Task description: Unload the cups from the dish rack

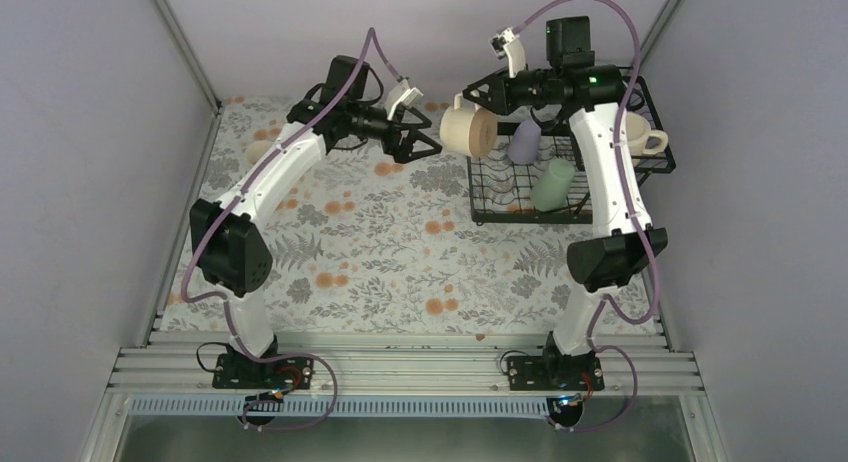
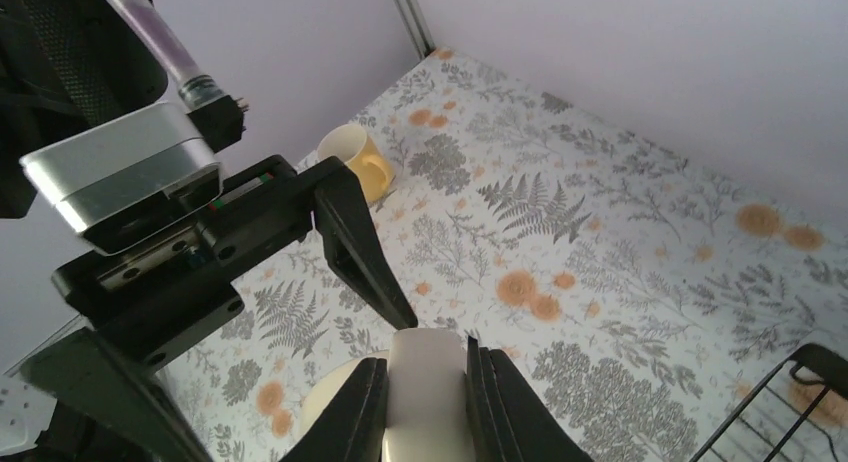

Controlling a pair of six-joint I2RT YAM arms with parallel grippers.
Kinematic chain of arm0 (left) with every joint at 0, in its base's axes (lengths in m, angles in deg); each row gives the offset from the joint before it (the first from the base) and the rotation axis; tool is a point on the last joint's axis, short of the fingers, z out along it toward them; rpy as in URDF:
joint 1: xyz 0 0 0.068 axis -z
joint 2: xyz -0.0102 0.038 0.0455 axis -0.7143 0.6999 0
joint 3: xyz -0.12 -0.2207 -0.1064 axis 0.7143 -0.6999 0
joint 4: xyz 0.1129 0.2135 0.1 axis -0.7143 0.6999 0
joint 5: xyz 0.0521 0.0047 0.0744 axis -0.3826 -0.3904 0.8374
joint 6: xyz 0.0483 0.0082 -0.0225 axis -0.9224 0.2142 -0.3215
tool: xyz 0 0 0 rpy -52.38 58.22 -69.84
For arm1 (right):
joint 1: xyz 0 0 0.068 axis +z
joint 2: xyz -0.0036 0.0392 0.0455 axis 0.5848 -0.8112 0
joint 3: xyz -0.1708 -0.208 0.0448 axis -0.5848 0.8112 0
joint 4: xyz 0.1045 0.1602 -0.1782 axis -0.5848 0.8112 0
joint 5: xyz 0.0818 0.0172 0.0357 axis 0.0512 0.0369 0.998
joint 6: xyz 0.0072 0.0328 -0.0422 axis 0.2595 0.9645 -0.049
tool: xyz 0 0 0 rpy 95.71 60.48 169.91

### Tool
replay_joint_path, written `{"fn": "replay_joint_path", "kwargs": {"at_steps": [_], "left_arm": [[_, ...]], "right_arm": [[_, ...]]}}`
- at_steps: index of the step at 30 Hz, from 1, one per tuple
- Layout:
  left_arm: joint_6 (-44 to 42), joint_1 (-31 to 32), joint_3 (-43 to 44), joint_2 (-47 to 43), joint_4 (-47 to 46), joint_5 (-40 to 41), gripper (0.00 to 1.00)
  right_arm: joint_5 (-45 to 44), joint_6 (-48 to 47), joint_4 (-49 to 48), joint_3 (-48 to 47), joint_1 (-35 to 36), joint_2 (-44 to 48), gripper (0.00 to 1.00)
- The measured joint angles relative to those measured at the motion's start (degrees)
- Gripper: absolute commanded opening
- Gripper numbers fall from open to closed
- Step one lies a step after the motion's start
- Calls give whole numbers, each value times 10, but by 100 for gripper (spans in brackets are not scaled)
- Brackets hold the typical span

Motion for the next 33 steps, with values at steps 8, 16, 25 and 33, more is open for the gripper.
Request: {"fn": "replay_joint_path", "kwargs": {"at_steps": [8, 16, 25, 33], "left_arm": [[-4, 3, 46, 23, 16, -42, 98], [10, 10, 107, 84, 29, -88, 77], [20, 20, 123, 106, 39, -125, 27], [26, 22, 103, 79, 30, -137, 4]], "right_arm": [[18, 4, -11, -24, 0, -26, 3], [38, 9, -17, -29, 0, -34, 3], [47, 10, -27, -33, 0, -43, 3], [83, 5, -33, -41, 0, -50, 3]]}}
